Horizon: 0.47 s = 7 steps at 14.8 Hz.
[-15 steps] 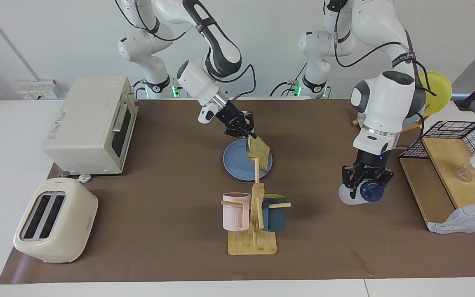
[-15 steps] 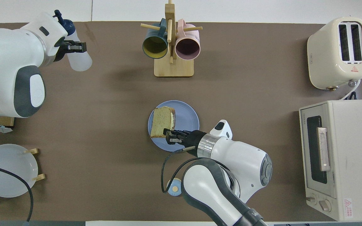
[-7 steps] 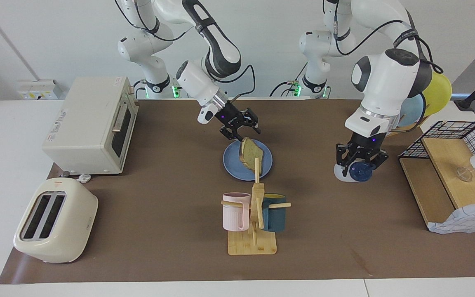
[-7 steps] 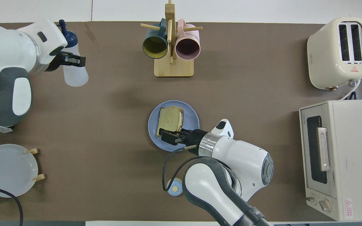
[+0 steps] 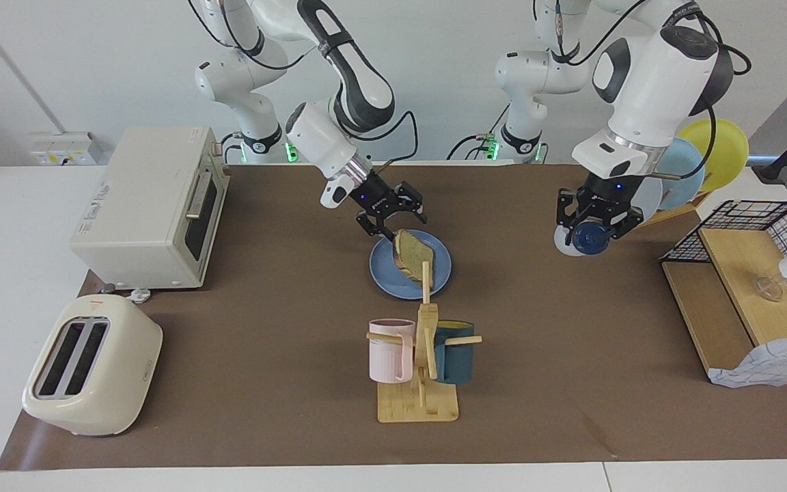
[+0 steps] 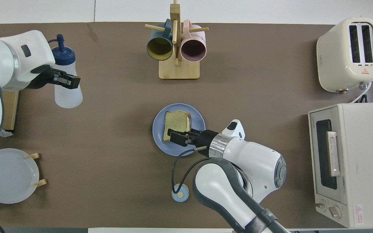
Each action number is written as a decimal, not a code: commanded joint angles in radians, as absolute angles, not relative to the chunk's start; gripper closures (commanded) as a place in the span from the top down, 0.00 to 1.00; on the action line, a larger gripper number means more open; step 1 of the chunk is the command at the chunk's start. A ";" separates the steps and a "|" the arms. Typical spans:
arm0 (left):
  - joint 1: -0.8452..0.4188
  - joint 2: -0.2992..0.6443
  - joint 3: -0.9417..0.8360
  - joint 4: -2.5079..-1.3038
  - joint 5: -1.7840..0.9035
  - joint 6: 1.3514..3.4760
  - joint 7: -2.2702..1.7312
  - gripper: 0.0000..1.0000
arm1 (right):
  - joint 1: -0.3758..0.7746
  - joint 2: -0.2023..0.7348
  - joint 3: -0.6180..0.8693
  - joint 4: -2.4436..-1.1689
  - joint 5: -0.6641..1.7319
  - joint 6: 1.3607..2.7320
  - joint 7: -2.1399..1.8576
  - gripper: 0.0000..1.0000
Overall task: Put bread on plate and add seasoning
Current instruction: 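Lift the white bottle with the left gripper while the right gripper holds bread, then open the right gripper and withdraw while the left gripper brings the bottle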
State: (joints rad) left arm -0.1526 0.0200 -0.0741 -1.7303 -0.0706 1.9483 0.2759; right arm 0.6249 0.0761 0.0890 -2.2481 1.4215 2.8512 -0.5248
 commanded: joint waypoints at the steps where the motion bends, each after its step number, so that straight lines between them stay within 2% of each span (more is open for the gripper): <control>1: -0.156 -0.017 -0.069 -1.733 -0.092 1.866 0.388 0.38 | 0.591 0.078 0.094 -2.246 1.450 2.869 -0.610 1.00; 7: -0.160 -0.066 -0.092 -1.735 -0.092 1.738 0.540 0.38 | 0.537 0.077 0.094 -2.261 1.443 2.867 -0.675 1.00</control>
